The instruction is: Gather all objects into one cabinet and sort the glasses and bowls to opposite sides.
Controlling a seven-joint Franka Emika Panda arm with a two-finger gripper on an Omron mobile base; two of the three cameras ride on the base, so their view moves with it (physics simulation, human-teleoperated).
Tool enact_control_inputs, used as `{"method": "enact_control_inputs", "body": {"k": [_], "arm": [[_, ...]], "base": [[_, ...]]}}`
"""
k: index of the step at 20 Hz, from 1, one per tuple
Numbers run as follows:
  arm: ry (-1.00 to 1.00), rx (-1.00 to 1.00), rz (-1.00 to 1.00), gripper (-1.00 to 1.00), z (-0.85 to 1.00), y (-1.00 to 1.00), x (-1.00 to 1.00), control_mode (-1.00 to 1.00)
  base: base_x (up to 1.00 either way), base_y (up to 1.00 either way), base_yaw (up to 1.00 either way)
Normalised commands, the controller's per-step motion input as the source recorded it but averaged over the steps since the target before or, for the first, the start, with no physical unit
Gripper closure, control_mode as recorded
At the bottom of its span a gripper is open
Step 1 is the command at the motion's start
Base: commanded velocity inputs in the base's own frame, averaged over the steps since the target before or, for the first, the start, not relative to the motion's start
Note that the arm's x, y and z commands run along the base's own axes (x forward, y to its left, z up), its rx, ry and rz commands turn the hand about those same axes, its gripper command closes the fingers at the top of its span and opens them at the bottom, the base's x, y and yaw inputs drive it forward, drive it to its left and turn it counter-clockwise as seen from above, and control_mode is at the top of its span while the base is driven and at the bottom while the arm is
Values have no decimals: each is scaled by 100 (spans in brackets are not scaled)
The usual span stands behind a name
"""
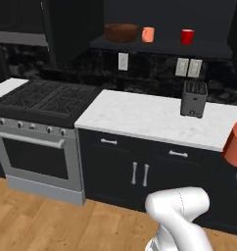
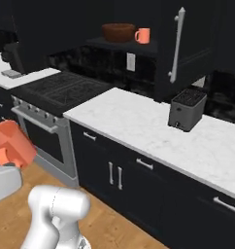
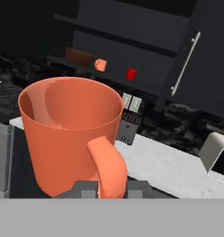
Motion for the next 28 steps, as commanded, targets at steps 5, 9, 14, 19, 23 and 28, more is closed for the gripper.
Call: {"method": "enact_control_inputs", "body": {"k": [5, 9, 14, 19, 23, 28], "arm": [[0, 0, 0, 100, 0, 0, 0, 100], [0, 0, 0, 100, 0, 0, 0, 100], [0, 0, 0, 100, 0, 0, 0, 100], [0, 0, 0, 100, 0, 0, 0, 100], [0, 0, 0, 100, 0, 0, 0, 100], [0, 0, 0, 100, 0, 0, 0, 100]], "base": [[100, 38, 0], [90, 49, -13], [6, 33, -60], [53, 5, -46], [100, 37, -23], [87, 33, -15]]}}
